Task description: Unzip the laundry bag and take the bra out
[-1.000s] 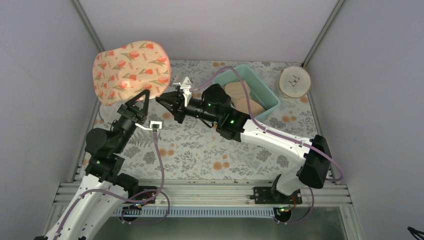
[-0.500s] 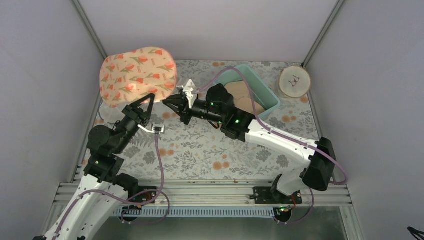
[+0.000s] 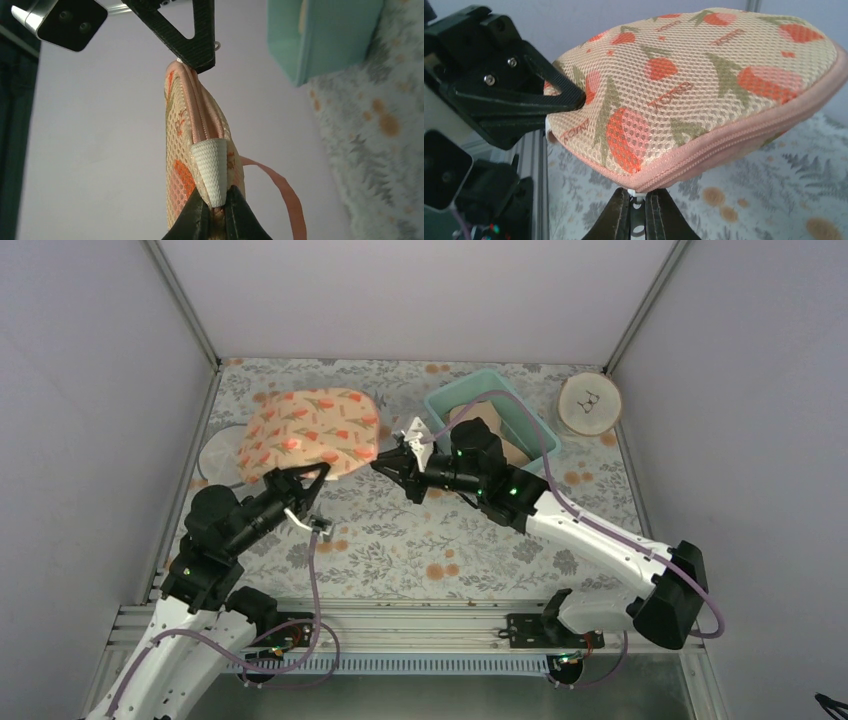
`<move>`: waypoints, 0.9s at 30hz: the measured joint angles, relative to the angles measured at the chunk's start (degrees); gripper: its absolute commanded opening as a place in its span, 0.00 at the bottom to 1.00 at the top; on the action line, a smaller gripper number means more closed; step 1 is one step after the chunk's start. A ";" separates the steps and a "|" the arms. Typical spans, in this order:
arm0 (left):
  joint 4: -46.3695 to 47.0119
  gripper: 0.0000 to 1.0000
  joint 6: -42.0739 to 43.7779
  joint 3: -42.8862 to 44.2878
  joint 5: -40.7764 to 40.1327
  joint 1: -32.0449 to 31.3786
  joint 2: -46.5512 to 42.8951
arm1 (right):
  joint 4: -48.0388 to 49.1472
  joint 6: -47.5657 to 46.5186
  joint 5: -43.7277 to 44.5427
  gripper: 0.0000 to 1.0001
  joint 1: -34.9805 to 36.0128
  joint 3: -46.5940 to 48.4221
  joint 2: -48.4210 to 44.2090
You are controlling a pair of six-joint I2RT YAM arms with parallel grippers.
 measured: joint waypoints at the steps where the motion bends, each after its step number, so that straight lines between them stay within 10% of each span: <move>1: -1.25 0.02 -1.01 0.00 0.81 0.00 0.02 | -0.61 -0.20 -0.92 0.03 -0.37 -0.92 -0.42; 12: -13.16 0.04 -25.20 0.31 11.69 0.11 3.93 | -9.20 -1.95 -12.48 0.03 -3.63 -2.21 -1.18; 21: -15.32 0.64 -41.29 -3.08 18.47 0.13 4.85 | -7.45 7.72 -19.65 0.03 -4.00 -3.43 2.23; 27: -16.74 0.73 -49.94 -2.45 21.46 0.13 7.28 | -2.60 17.94 -19.10 0.03 -3.02 -3.54 5.25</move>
